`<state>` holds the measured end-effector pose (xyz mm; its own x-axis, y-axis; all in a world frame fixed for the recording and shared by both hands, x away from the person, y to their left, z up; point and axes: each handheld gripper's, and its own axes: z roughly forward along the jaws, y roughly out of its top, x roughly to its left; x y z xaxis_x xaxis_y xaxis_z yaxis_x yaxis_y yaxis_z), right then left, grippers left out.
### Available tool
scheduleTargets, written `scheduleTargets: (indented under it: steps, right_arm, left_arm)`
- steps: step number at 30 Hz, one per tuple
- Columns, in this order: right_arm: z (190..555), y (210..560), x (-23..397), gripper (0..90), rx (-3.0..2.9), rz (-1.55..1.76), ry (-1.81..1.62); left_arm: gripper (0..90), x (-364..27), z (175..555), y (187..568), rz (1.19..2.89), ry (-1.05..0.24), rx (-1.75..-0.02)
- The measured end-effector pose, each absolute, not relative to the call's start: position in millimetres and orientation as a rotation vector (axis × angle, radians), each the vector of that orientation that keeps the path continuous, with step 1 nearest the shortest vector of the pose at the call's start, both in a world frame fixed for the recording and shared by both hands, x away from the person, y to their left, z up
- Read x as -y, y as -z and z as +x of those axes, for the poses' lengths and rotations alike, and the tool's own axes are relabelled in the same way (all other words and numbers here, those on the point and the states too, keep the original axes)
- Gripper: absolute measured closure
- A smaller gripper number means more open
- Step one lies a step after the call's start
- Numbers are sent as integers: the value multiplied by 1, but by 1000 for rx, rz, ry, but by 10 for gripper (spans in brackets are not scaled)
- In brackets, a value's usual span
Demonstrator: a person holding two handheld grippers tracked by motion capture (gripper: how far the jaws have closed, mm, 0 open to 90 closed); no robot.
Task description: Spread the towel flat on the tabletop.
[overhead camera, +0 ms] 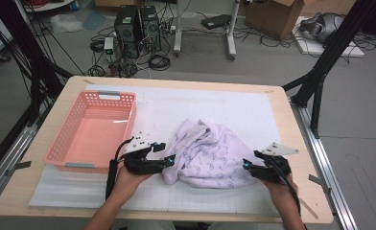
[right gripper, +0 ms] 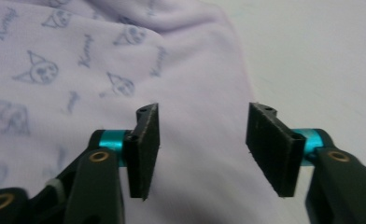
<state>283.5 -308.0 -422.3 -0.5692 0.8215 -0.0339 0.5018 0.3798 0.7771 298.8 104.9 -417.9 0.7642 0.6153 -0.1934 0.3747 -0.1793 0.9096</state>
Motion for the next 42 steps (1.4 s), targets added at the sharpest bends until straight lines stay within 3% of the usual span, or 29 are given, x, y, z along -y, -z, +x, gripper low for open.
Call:
scheduleTargets:
  steps: [5,6,9,10,12,23,27,29,31,35,36,42]
  right_arm:
    - [317,442,270,428,-2356,1103,-1011]
    - [321,445,266,469,-2386,1084,-988]
    - [320,442,267,811,-2424,1043,-1012]
    - [318,441,270,870,-2436,1057,-1003]
    - [311,439,276,882,-2447,1059,-968]
    - [217,432,339,883,-2404,1086,-846]
    - [201,429,347,856,-2434,1093,-883]
    - [204,423,341,692,-2405,1076,-930]
    - [213,417,330,609,-2375,1039,-997]
    - [245,408,298,554,-2358,935,-1083]
    - [255,408,288,545,-2366,908,-1098]
    - [312,422,226,550,-2497,817,-1108]
  left_arm:
    - [398,-103,309,427,1784,-254,-818]
    - [405,-102,310,427,1787,-256,-815]
    - [408,-102,313,429,1778,-260,-828]
    - [408,-102,313,430,1779,-263,-830]
    - [419,-102,314,430,1779,-260,-835]
    - [427,-103,321,435,1780,-283,-867]
    - [421,-98,327,441,1803,-236,-886]
    - [417,-91,329,445,1843,-208,-883]
    - [436,-83,330,449,1882,-189,-880]
    - [753,-75,328,449,1970,-250,-848]
    - [795,-75,329,448,1968,-253,-855]
    - [828,-86,337,436,1896,-357,-927]
